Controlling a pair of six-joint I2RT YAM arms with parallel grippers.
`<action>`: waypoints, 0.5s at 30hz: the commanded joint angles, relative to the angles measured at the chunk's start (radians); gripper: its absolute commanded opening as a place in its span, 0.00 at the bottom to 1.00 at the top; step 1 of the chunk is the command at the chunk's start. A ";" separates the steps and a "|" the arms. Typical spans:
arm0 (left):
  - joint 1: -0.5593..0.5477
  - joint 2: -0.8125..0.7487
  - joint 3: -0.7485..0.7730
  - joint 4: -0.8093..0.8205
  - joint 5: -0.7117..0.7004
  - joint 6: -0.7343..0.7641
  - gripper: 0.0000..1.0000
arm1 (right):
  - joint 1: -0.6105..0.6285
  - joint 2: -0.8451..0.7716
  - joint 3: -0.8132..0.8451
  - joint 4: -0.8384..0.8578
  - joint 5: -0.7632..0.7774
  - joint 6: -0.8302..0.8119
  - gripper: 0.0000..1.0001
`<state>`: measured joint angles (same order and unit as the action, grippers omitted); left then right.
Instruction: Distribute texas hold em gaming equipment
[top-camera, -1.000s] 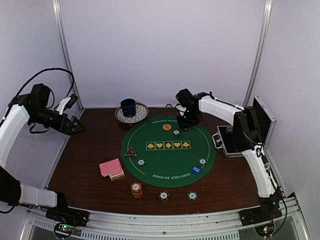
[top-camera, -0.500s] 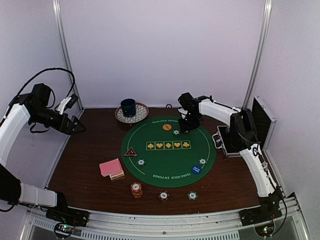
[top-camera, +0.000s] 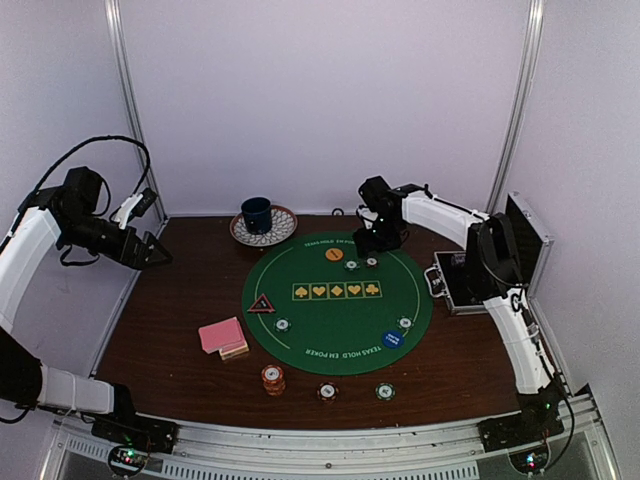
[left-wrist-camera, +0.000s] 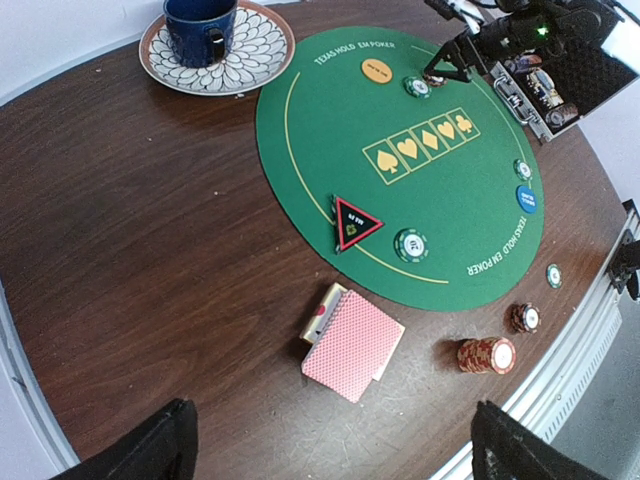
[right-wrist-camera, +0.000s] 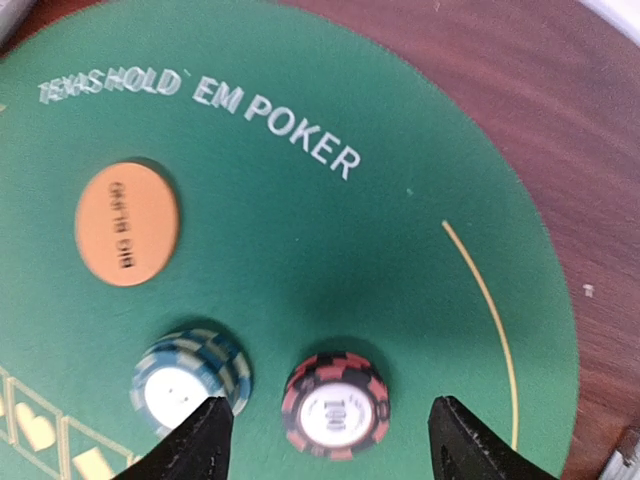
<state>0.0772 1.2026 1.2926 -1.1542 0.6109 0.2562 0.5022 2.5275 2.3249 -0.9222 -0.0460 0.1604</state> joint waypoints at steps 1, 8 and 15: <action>0.006 -0.007 0.029 0.001 0.019 0.012 0.98 | 0.029 -0.217 -0.102 0.045 0.002 0.000 0.72; 0.006 -0.020 0.018 0.002 0.044 0.011 0.98 | 0.153 -0.475 -0.372 0.078 0.061 -0.007 0.73; 0.006 -0.013 0.026 0.001 0.025 0.017 0.98 | 0.379 -0.645 -0.597 0.065 0.095 -0.015 0.81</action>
<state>0.0772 1.2011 1.2926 -1.1542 0.6289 0.2562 0.7761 1.9232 1.8198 -0.8368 0.0101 0.1532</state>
